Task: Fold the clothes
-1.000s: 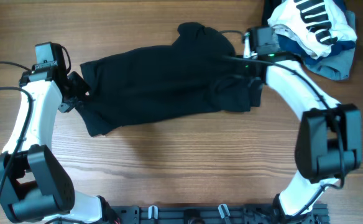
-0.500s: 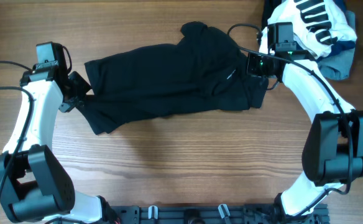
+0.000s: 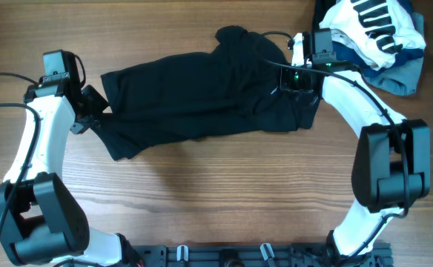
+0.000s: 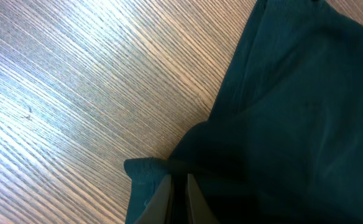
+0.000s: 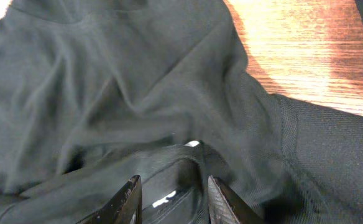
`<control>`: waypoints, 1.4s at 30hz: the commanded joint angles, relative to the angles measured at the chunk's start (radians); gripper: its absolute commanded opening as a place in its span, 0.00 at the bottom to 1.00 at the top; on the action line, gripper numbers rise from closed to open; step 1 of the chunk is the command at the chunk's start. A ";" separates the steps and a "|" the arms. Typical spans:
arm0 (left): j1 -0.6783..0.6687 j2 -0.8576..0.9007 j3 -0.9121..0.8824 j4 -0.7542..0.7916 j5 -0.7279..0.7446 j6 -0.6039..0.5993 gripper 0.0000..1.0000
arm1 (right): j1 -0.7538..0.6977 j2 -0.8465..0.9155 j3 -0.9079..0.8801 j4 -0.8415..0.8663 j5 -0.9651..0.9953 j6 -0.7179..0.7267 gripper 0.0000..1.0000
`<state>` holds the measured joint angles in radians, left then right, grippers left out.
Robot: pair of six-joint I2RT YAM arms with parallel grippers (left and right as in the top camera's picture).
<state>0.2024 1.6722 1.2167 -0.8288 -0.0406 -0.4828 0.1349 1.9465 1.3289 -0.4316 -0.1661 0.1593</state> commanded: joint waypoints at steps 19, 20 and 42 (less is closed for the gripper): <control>0.003 0.000 0.042 -0.023 -0.028 0.035 0.04 | -0.026 -0.032 0.057 -0.072 0.005 0.054 0.04; 0.003 -0.004 0.050 -0.039 -0.028 0.035 0.04 | -0.034 -0.059 0.058 -0.098 0.005 0.063 0.04; 0.003 -0.243 0.055 -0.336 -0.029 0.087 0.04 | -0.220 -0.517 0.058 -0.800 -0.018 0.082 0.04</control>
<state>0.2020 1.4857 1.2507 -1.1286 -0.0437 -0.4229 -0.0654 1.5230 1.3762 -1.1912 -0.2024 0.2493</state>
